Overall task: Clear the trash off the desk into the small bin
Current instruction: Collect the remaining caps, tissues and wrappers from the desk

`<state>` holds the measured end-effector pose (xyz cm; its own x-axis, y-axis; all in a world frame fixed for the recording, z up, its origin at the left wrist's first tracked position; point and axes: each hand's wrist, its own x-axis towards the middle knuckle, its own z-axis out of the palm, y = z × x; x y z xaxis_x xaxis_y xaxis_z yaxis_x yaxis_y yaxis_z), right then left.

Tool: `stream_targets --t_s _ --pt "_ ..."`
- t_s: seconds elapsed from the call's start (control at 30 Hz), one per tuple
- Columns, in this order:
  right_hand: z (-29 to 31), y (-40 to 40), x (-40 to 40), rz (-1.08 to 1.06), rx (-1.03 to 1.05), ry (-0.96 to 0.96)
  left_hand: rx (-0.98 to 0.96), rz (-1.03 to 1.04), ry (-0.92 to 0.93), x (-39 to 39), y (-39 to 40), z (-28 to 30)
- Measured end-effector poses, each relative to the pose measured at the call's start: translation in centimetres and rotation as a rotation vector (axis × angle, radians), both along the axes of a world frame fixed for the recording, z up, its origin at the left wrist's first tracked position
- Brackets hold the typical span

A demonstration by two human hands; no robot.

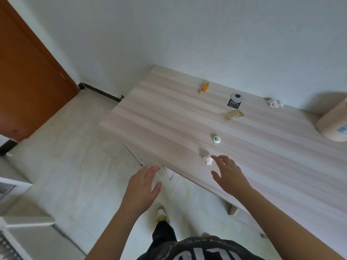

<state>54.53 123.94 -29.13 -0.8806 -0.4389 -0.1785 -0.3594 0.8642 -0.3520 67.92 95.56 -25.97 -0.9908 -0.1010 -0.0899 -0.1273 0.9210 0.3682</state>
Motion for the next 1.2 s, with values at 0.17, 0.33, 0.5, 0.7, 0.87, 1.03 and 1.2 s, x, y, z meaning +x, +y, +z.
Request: stream_targets --t_s 0.17,0.33,0.5,0.7,0.87,1.03,1.2 --pt "-2.2 -4.8 -3.2 -0.130 0.146 -0.040 0.027 -0.019 0.036 -2.9 -7.0 0.1" --pt "-4.0 -7.5 -5.0 -0.204 0.299 -0.146 0.013 -0.079 0.037 -5.9 -12.8 0.6" --pt "-5.4 -7.9 -3.8 -0.265 0.344 -0.183 0.033 -0.178 0.014 -9.5 -15.0 0.3" --pt "-5.2 -8.0 -3.8 -0.367 0.276 -0.171 0.046 -0.271 0.005 -13.4 -14.5 -0.2" --pt "-4.3 -7.5 -5.1 -0.461 0.174 -0.168 0.035 -0.394 -0.006 -17.0 -12.2 -0.3" --pt "-3.6 -6.5 -7.7 -0.582 0.076 -0.158 0.036 -0.485 0.000 -20.5 -9.2 -0.5" --pt "-3.8 -5.8 -10.7 -0.578 -0.074 -0.082 0.016 -0.526 -0.032 -23.5 -6.5 -1.1"
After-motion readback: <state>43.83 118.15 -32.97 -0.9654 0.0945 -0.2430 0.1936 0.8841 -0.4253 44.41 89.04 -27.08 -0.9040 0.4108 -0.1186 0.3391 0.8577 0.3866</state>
